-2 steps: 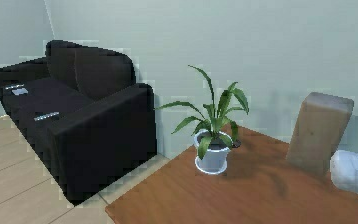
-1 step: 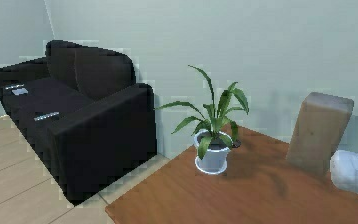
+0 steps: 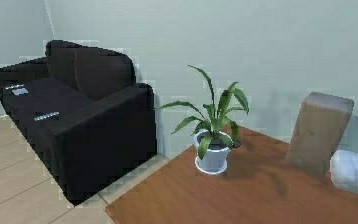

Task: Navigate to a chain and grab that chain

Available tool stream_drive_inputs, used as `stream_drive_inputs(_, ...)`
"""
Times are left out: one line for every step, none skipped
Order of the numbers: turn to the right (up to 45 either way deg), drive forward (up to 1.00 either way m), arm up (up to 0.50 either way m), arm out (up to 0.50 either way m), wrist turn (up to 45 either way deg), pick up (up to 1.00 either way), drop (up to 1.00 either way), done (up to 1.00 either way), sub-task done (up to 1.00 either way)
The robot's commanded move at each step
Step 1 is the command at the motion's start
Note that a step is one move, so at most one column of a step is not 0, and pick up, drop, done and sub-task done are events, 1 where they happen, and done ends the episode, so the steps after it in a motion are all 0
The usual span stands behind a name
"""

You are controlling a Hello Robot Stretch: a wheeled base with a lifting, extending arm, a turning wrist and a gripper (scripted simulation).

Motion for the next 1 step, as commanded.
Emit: stream_drive_inputs(0.0, 0.00, 0.00, 0.00, 0.0, 0.00, 0.00, 1.00, 0.00)
